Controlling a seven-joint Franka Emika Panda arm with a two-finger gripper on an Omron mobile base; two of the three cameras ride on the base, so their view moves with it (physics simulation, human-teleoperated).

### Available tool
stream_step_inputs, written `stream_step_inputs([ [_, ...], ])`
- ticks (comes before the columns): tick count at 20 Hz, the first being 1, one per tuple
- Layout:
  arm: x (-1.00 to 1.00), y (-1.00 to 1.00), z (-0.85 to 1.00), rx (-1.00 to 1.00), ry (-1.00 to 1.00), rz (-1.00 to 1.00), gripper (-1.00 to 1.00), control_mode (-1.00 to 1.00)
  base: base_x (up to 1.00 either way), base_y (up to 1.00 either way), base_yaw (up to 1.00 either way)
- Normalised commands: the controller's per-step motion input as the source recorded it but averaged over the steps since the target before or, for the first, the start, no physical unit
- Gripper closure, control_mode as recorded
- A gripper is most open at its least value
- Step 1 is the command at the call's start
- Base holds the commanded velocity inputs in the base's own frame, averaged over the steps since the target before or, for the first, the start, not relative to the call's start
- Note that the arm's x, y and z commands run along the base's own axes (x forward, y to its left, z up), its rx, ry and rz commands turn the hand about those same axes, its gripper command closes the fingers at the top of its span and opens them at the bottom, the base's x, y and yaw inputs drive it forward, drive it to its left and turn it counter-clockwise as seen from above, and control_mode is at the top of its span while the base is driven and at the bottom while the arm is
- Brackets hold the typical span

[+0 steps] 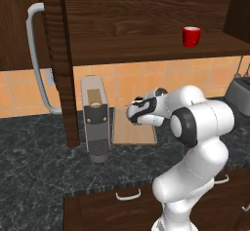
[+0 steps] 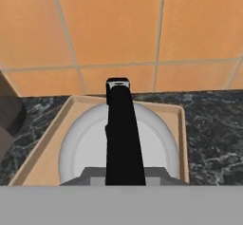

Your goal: Pick the kettle from the counter and place it on the tray. Then pick the mug from the cabinet and place it on the tray. Then close the cabinet doors.

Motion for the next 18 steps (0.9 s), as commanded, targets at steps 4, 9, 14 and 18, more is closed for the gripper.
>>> stream_step_inputs([
  [4,0.35,0.0,-0.02,-0.04,-0.13,0.0,1.0,-1.0,0.0,0.0,0.0],
  [9,0.3,0.0,-0.03,-0.01,-0.06,0.0,1.0,-1.0,0.0,0.0,0.0],
  [14,0.05,0.0,-0.18,0.0,0.02,0.0,1.0,-1.0,0.0,0.0,0.0],
  [18,0.0,0.0,-0.04,0.0,0.01,0.01,1.0,-1.0,0.0,0.0,0.0],
])
